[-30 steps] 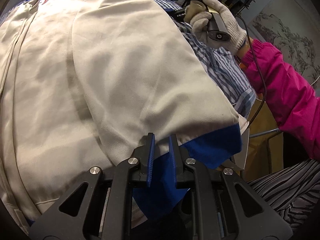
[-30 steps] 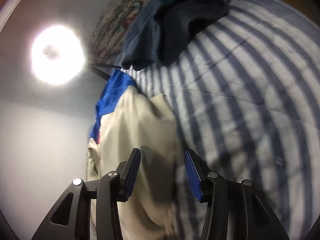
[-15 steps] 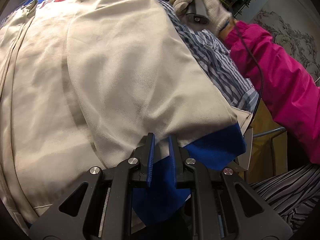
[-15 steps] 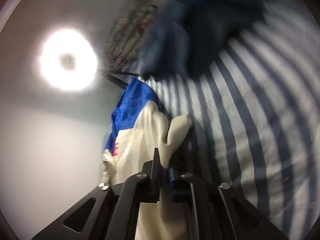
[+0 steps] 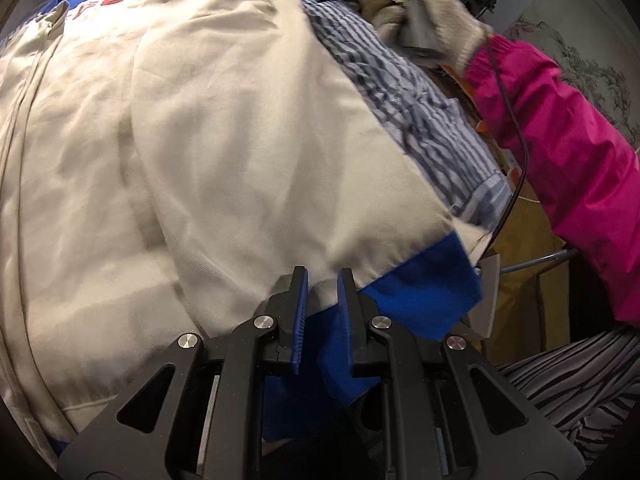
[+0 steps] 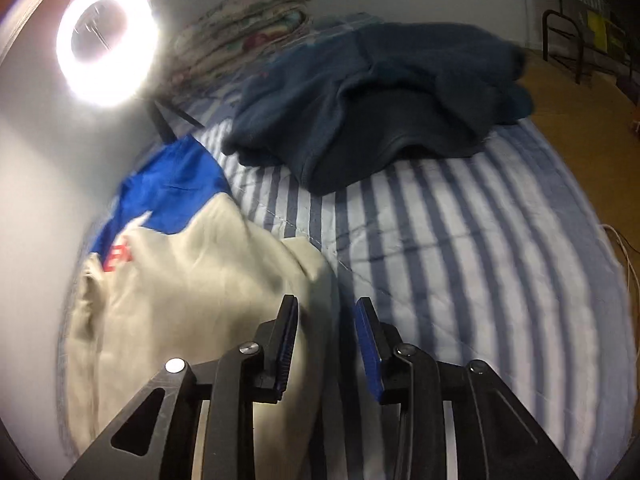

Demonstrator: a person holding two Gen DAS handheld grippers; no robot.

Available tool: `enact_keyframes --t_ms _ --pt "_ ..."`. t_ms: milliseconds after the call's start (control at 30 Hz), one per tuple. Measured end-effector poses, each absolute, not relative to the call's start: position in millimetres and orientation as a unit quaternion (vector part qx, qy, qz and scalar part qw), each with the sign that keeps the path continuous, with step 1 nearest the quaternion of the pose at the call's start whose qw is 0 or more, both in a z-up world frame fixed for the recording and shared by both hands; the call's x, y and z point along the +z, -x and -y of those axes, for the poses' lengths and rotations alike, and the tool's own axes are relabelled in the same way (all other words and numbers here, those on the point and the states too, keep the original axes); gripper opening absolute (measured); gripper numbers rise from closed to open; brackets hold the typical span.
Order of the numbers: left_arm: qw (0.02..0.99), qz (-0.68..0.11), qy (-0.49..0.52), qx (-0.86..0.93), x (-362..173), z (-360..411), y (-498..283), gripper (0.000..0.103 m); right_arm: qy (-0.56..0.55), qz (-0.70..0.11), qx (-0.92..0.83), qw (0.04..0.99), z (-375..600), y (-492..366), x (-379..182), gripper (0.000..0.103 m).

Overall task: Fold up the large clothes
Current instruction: 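Fold the side panel over the back with the right tool, then open it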

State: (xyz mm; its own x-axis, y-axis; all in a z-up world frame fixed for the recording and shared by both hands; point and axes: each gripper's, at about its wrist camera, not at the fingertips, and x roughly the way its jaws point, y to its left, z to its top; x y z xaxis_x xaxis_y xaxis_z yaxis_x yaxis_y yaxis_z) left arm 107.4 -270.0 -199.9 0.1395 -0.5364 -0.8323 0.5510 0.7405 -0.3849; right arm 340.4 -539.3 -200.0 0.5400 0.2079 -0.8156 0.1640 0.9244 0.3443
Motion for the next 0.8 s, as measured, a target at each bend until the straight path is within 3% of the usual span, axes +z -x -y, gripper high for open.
enact_keyframes --t_ms 67,133,300,467,600,800 --pt "0.745 -0.55 -0.009 -0.378 -199.5 275.8 -102.7 0.013 -0.192 -0.471 0.026 0.86 542.2 -312.3 -178.1 0.032" --pt "0.746 -0.54 -0.02 -0.39 -197.7 284.5 -94.8 0.021 -0.197 -0.475 0.051 0.856 535.5 -284.4 -163.4 0.032" --pt "0.729 -0.539 0.025 -0.421 -178.4 283.9 -87.6 0.021 -0.189 -0.5 0.089 0.84 511.2 -199.7 -138.4 0.033" --pt "0.771 -0.492 0.026 -0.404 -144.1 260.5 -81.7 0.022 -0.22 -0.528 0.148 0.806 480.1 -125.9 -147.5 0.039" --pt "0.814 -0.479 0.051 -0.325 -140.0 219.9 -101.5 0.036 -0.215 -0.551 0.186 0.785 452.3 -79.3 -165.4 0.054" --pt "0.775 -0.553 0.136 -0.275 -186.4 181.6 -130.0 0.037 -0.136 -0.578 0.201 0.779 411.7 -42.3 -195.5 0.056"
